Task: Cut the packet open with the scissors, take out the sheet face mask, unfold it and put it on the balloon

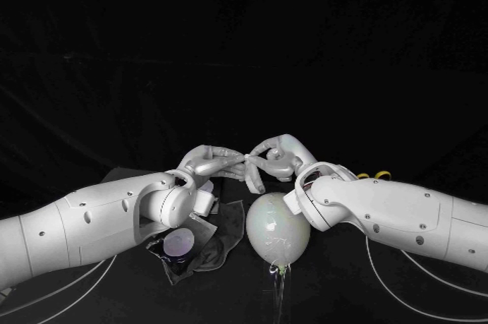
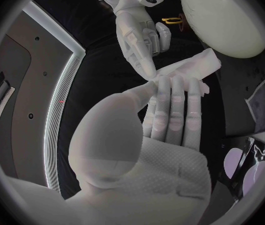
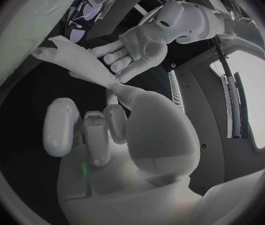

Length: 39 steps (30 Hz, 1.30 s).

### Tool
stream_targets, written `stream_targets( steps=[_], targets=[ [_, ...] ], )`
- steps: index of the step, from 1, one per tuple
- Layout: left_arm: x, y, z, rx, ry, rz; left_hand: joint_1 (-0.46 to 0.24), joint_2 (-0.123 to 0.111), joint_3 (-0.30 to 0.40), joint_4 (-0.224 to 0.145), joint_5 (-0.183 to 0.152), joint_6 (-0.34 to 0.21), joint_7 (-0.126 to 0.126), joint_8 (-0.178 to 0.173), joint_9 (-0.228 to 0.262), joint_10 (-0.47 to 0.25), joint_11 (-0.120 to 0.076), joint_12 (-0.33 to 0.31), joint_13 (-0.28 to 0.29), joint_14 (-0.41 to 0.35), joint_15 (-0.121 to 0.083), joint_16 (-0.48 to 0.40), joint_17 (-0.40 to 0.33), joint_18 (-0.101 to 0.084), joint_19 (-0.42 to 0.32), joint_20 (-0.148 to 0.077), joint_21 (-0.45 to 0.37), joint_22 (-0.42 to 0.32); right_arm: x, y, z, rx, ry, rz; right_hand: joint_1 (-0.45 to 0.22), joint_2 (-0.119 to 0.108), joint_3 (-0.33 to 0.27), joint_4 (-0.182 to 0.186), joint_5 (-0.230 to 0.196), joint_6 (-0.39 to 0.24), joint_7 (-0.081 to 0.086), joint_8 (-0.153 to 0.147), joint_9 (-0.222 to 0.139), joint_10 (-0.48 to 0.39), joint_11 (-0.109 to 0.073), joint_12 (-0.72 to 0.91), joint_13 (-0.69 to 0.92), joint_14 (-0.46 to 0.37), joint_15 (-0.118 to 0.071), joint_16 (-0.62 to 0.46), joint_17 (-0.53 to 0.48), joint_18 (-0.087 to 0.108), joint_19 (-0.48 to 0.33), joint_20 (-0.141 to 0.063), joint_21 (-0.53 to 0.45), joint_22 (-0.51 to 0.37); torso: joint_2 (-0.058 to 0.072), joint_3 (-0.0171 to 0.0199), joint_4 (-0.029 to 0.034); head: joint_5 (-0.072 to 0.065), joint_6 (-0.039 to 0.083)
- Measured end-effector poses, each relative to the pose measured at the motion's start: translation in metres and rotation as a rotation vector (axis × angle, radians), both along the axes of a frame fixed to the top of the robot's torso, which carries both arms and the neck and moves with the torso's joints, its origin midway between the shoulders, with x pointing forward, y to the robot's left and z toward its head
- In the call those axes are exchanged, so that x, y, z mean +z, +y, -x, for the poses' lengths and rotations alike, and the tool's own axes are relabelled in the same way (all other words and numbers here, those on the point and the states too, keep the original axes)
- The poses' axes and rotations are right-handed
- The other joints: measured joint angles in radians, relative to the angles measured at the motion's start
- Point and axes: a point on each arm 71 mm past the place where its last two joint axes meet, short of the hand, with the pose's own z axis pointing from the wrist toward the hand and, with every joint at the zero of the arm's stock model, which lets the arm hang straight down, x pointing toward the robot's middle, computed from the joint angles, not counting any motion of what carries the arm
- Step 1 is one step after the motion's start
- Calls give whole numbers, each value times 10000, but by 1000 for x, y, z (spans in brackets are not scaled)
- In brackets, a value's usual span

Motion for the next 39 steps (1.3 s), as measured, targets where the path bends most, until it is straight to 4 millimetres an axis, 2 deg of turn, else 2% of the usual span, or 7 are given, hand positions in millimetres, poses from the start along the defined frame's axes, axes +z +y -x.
stream_targets(
  steps=[10,13,21,25,28,36,39],
  targets=[
    [0,1,0,44,-28,-35,-1,-1,-10,-13,35,-4,-1,12,0,-1,1,23,51,-1,1,0,23,-2,0,1,59,34,0,-3,-1,-46,-6,-5,-157,-19,41,42,41,-7,5,37,-8,-154,28,-285,8,-2,2,-27,7,-2,-72,0,-186,5,-4,1,-1,11,-1],
    [0,1,0,53,-34,-42,-1,-2,58,-82,35,-55,16,58,0,-1,1,47,81,-1,1,0,38,-5,-36,-36,77,54,0,-4,-1,-67,4,-22,-188,9,39,96,43,-84,80,40,-23,-221,65,-405,8,-17,17,-6,7,-2,-72,0,-252,7,-2,2,-1,11,0],
    [0,3,0,100,-44,-64,-2,-2,97,-121,35,-107,-2,88,0,-2,2,64,130,-2,2,0,57,-6,-36,-35,153,91,-1,-6,-3,-132,66,-114,-211,31,41,113,48,-285,135,-15,-77,-309,83,-525,16,-18,18,7,6,-2,-108,36,-294,6,0,4,-1,9,0],
    [0,4,0,130,-45,-74,-3,-4,120,-105,35,-108,-2,88,0,-2,2,64,143,-2,2,0,69,-8,-36,-35,153,93,-1,-7,-3,-166,104,-160,-205,26,81,-41,49,-287,135,-15,-80,-309,83,-526,18,-19,19,7,-1,-2,-108,36,-300,4,0,4,0,5,-5],
    [0,5,0,175,-43,-89,-14,-16,132,-93,35,-110,-2,89,0,-2,2,102,160,-2,3,0,69,-10,-108,-34,189,111,-1,-9,-4,-205,133,-183,-100,-75,141,-183,50,-288,136,-16,-80,-309,84,-526,16,-20,20,6,-2,-2,-108,36,-300,1,0,3,4,4,-8],
    [0,5,0,214,-46,-101,-32,-27,169,-129,35,-161,17,185,0,-4,4,102,198,-2,4,0,86,-75,-108,-34,231,141,-1,-8,-4,-199,186,-209,-48,-78,65,-236,49,-333,156,-24,-66,-363,137,-593,20,-34,34,-1,0,-2,-143,72,-404,0,1,1,4,18,-18],
    [0,5,0,211,-47,-100,-92,-12,169,-129,34,-162,17,195,0,-4,4,102,217,-2,4,0,102,-76,-108,-34,231,157,-1,-7,-4,-178,217,-207,-308,-330,-178,-22,87,-435,250,-101,-102,-444,219,-771,-12,2,71,-3,1,-2,-220,137,-525,2,2,1,4,21,-21]
  ],
)
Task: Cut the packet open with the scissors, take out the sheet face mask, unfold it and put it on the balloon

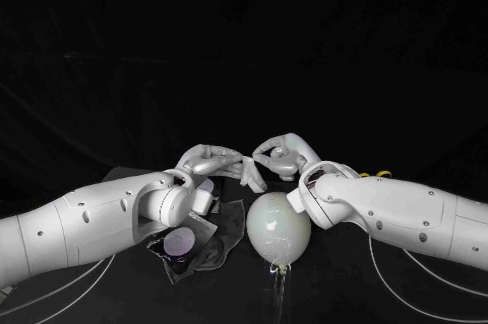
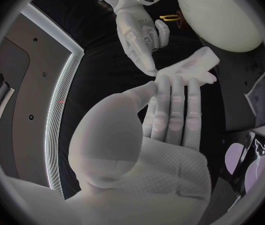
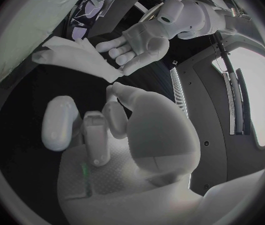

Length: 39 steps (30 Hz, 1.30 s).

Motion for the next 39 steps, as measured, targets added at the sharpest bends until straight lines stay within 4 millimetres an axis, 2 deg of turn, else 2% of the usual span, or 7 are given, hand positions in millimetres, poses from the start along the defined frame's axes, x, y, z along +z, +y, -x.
stream_targets(
  steps=[2,5,17,21,29,35,39],
  targets=[
    [0,0,0,-6,0,2,0,1,0,0,0,0,0,5,0,0,0,20,3,0,0,0,3,0,-2,-3,0,2,0,1,0,22,22,4,-419,-249,-304,208,0,-205,62,-162,-101,-118,82,-142,0,26,64,-8,5,-1,-83,20,-96,1,0,0,0,0,-2],
    [0,-1,0,-9,0,3,-12,12,57,-3,-19,-2,1,8,0,0,1,42,21,0,0,0,3,-2,-37,-36,42,13,0,3,0,77,63,13,-590,-371,-487,379,0,-308,167,-323,-218,-202,133,-216,1,18,89,-29,7,0,-109,46,-136,3,1,-1,-3,0,-11],
    [0,-2,0,-37,3,10,-10,14,91,-36,1,-85,-14,105,0,-16,15,41,62,-17,17,0,31,-3,-73,1,100,44,-2,8,0,268,330,145,-625,-389,-708,542,0,-311,169,-376,-320,-238,168,-236,16,18,162,-47,6,1,-157,94,-211,5,0,-1,-4,-6,-12],
    [0,-2,0,-37,3,10,-9,14,97,-43,1,-87,-15,127,0,-16,16,72,70,-17,18,0,31,-4,-72,1,100,49,-4,8,0,293,455,266,-797,-561,-930,683,0,-311,169,-482,-384,-348,203,-345,-25,17,162,-74,3,0,-210,147,-327,3,-1,-2,-3,-7,-12],
    [0,-1,0,-22,2,6,-9,14,124,-15,1,-90,-15,127,0,-16,16,79,106,-18,19,0,41,-5,-108,-34,141,77,-5,6,0,264,614,516,-795,-559,-1024,722,-1,-153,145,-502,-401,-348,204,-355,-46,17,163,-78,-2,1,-210,147,-327,-3,-1,-2,-4,-12,-19],
    [0,-1,0,-19,1,6,-9,14,154,-46,1,-107,-1,128,0,-17,16,79,118,-19,19,0,56,-6,-145,2,141,87,-6,7,0,298,678,641,-537,-445,-1107,694,-1,99,20,-409,-403,-325,111,-246,22,17,162,-81,0,0,-210,147,-236,-1,-5,3,-6,-7,-18],
    [0,-1,0,-19,1,6,-9,14,154,-46,0,-126,-16,160,0,-17,17,79,118,-19,19,0,56,-6,-145,3,141,87,-6,7,0,297,681,688,5,-57,-891,479,-1,359,-170,-218,-348,-174,-41,-59,26,-13,83,10,4,0,-81,19,24,2,-5,3,-7,-16,-13]
  ],
)
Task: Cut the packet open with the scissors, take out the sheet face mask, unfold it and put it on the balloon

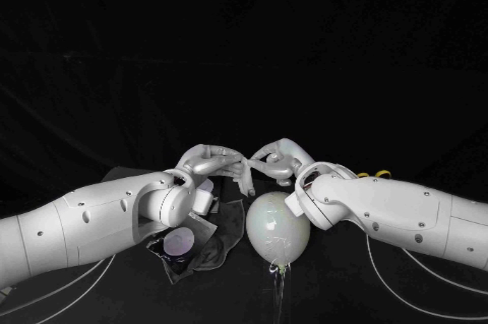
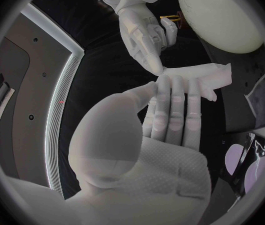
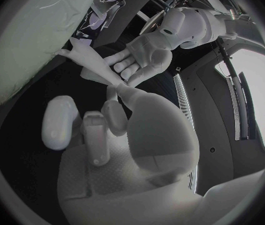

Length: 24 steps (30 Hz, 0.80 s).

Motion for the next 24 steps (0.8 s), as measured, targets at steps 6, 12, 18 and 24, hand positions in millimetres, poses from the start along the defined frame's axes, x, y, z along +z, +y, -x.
stream_targets(
  steps=[6,12,18,24],
  targets=[
    [0,0,0,-8,0,2,0,-1,-1,0,0,-32,0,5,0,0,0,0,0,0,0,0,0,0,0,0,0,0,0,2,0,9,-28,31,139,139,91,-91,0,28,-28,38,14,44,-44,46,4,35,-36,0,2,0,35,-35,55,3,1,0,1,-3,-6],
    [0,-1,0,-13,2,4,-1,-2,25,-27,-21,-34,-1,6,0,-57,-23,42,38,-1,1,0,16,-1,0,0,75,28,0,4,0,37,-44,35,191,107,98,-98,0,28,-28,45,22,59,-59,95,2,34,-35,0,2,0,39,-39,108,4,2,-5,7,-14,-17],
    [0,-1,0,-12,3,3,-4,-5,25,-28,-5,-36,-1,6,0,-58,-23,41,39,-16,16,0,17,-1,1,0,75,29,0,3,0,-13,-91,36,485,223,342,-342,-26,224,-149,294,97,432,-199,677,2,28,-184,-6,0,1,317,-156,559,3,1,-7,7,-15,-11],
    [0,0,0,3,4,-2,-5,-6,24,-28,1,-38,-2,5,0,-58,-22,39,51,-16,16,0,16,-1,1,0,75,28,0,1,0,-138,-201,13,575,313,478,-418,-66,313,-172,431,101,602,-170,1027,1,20,-200,-8,-6,0,474,-210,841,-1,2,-6,3,-7,-9]
  ],
)
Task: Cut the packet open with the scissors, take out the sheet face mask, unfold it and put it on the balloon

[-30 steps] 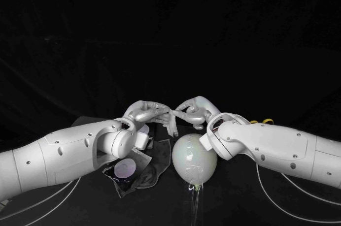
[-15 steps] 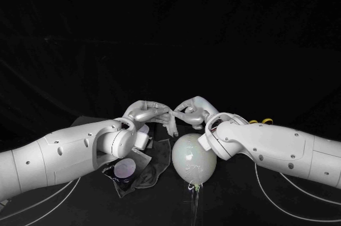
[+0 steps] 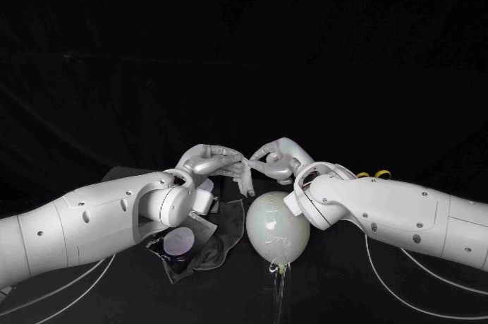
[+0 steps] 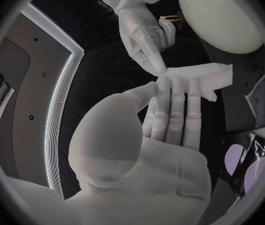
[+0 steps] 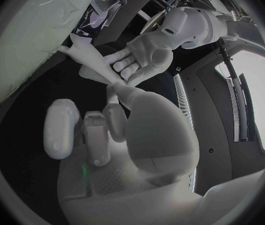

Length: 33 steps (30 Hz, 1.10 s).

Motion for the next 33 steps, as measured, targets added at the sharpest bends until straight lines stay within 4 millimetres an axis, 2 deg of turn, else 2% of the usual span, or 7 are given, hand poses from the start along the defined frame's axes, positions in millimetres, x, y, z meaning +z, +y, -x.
stream_targets(
  steps=[5,33],
  targets=[
    [0,1,0,26,1,-8,-1,-1,-1,0,0,-16,-13,-3,0,-1,0,-1,10,0,0,0,4,0,0,0,0,17,0,-2,1,-116,-107,-21,12,13,57,-2,-15,0,0,5,0,143,-35,231,-10,-2,-64,-3,1,-1,73,-35,187,-3,1,2,-3,1,0],
    [-1,14,-4,438,-14,-187,-75,-75,72,-13,-1,-35,0,37,0,-2,3,60,82,25,-25,0,42,-1,-55,-19,97,74,3,-23,1,-606,-537,-144,22,23,83,27,21,-3,-3,75,0,194,-87,268,-10,-5,-63,0,2,0,117,-88,259,4,2,7,-2,21,-11]
  ],
)
